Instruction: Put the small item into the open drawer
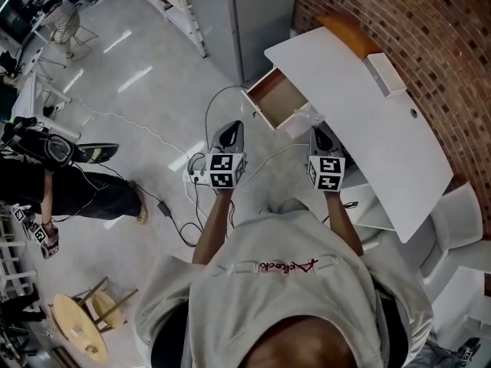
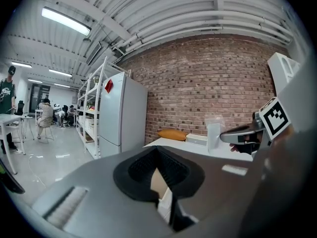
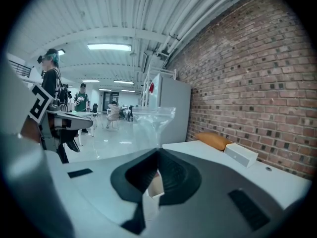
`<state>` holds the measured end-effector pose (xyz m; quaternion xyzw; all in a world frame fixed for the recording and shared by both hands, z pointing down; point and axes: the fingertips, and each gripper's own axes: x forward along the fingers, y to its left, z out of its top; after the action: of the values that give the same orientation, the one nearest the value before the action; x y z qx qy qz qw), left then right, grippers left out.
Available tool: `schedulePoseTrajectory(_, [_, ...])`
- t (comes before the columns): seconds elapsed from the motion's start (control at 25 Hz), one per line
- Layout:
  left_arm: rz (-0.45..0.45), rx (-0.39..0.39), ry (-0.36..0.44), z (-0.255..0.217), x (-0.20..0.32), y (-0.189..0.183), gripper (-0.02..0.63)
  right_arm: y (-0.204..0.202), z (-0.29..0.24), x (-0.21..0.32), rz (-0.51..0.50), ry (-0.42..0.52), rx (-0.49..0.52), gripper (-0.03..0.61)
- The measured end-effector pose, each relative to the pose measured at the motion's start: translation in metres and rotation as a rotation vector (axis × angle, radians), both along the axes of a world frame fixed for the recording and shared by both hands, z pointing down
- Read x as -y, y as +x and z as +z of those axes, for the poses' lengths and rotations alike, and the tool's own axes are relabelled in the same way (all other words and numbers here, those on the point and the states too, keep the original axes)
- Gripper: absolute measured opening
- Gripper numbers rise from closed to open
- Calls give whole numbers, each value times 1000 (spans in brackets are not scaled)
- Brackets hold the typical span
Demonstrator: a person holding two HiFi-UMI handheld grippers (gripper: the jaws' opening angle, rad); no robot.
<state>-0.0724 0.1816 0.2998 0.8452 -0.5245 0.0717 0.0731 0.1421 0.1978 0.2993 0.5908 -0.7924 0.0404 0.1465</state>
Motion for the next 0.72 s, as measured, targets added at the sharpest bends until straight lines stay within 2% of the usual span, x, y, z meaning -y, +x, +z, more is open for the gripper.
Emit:
schedulePoseTrajectory(0.4, [11, 11, -32, 12, 2, 7, 6, 4, 10, 2, 7, -25, 9, 12])
schedulePoseTrajectory(0.72, [-1, 17, -44, 21, 27, 4, 6, 3, 17, 32, -7, -35, 13, 12])
